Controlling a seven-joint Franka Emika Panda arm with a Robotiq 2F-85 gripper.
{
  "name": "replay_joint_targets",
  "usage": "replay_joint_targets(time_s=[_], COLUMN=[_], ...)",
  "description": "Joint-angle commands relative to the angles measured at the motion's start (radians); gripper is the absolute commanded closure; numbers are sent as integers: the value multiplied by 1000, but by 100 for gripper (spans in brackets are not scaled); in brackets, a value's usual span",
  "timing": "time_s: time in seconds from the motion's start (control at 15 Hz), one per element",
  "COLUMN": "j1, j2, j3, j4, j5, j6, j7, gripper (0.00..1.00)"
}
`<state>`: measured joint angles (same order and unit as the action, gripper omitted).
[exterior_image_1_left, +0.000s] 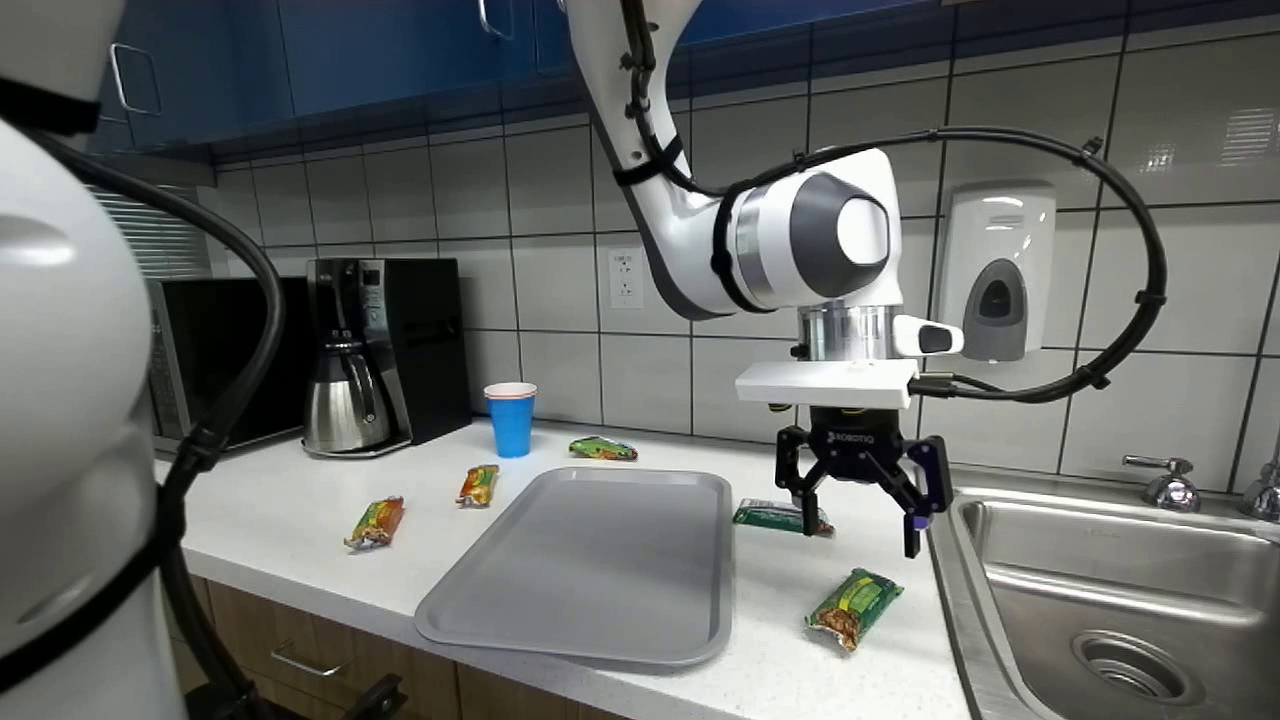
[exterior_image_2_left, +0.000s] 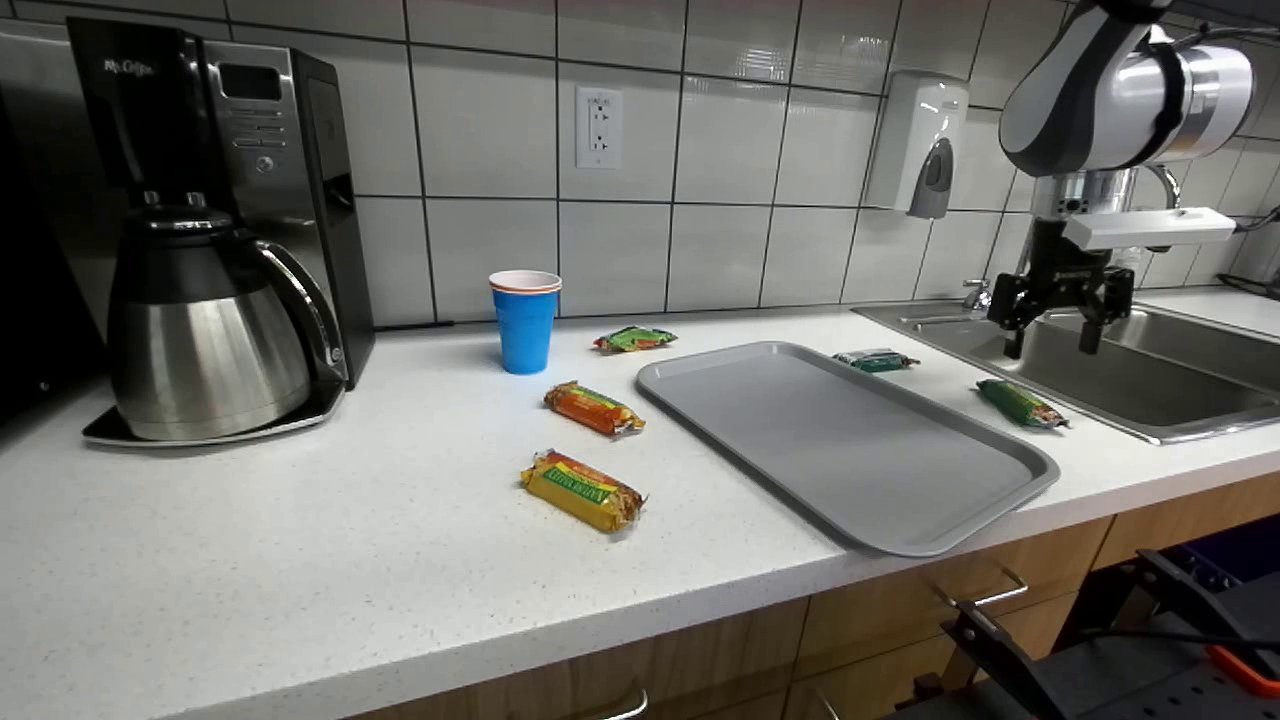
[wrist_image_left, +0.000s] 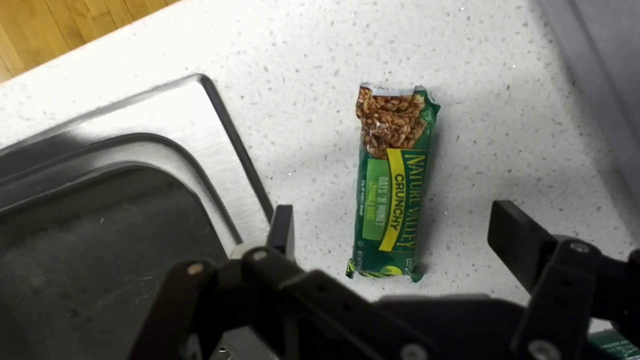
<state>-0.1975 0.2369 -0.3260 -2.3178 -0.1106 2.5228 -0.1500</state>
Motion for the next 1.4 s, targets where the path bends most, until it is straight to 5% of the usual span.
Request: replay_joint_targets(time_s=[0.0,1.33], j1=[-32,-145], j2=[4,143], j3=[32,132], j4=[-6,14], j5=[9,191], j6=[6,139], j7=[3,-88], gripper=[0,0])
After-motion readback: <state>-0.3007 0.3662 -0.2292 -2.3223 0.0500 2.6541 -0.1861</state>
